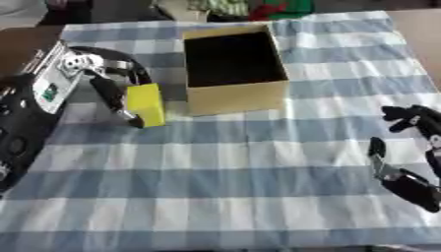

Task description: Pick up objects on the table and place them in the box.

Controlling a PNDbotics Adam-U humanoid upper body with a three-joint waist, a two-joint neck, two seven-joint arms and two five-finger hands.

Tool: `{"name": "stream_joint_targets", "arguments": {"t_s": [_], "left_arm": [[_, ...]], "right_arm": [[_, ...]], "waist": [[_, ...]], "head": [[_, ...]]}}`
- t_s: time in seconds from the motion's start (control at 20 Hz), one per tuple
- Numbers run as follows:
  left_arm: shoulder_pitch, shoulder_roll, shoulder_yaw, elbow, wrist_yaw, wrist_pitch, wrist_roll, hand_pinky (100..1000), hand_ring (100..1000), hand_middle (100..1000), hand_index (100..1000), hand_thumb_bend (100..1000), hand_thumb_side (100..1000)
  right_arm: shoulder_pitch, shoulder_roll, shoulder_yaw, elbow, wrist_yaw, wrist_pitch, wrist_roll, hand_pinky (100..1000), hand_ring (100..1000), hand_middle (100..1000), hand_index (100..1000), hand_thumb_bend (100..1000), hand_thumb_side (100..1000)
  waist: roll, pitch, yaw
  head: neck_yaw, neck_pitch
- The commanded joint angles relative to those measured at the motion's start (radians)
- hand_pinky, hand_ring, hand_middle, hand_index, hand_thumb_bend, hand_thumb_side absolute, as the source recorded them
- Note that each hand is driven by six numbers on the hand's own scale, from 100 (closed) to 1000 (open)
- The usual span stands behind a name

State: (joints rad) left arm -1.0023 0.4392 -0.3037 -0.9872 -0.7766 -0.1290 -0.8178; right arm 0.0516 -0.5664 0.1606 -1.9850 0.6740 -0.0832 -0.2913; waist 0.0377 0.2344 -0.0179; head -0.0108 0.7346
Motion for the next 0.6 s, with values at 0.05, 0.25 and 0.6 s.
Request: {"name": "stream_joint_targets", "arguments": {"t_s": [0.05,0.25,0.6], "left_arm": [[-0.018,0.007,0.002,-0.003,-0.015,0.007,0.027,931,839,736,825,723,389],[-0.024,-0.006,0.002,0.007,-0.036,0.017,0.047,928,837,720,791,702,401],[-0.023,-0.015,0.0,0.012,-0.056,0.028,0.07,909,797,633,661,565,277]], "right_arm": [[-0.011,-0.009,-0.005,-0.015,-0.009,0.003,0.002,894,597,654,836,100,305],[-0.014,-0.005,-0.003,-0.015,-0.011,0.007,0.007,896,596,654,837,100,305],[-0.015,0.0,-0.001,-0.015,-0.01,0.012,0.009,898,595,653,838,100,301]], "waist": [[-0.004,-0.012,0.001],[-0.004,-0.008,0.0],[-0.005,-0.004,0.005]], "head": [[0.003,-0.01],[0.007,-0.015],[0.008,-0.016]]}}
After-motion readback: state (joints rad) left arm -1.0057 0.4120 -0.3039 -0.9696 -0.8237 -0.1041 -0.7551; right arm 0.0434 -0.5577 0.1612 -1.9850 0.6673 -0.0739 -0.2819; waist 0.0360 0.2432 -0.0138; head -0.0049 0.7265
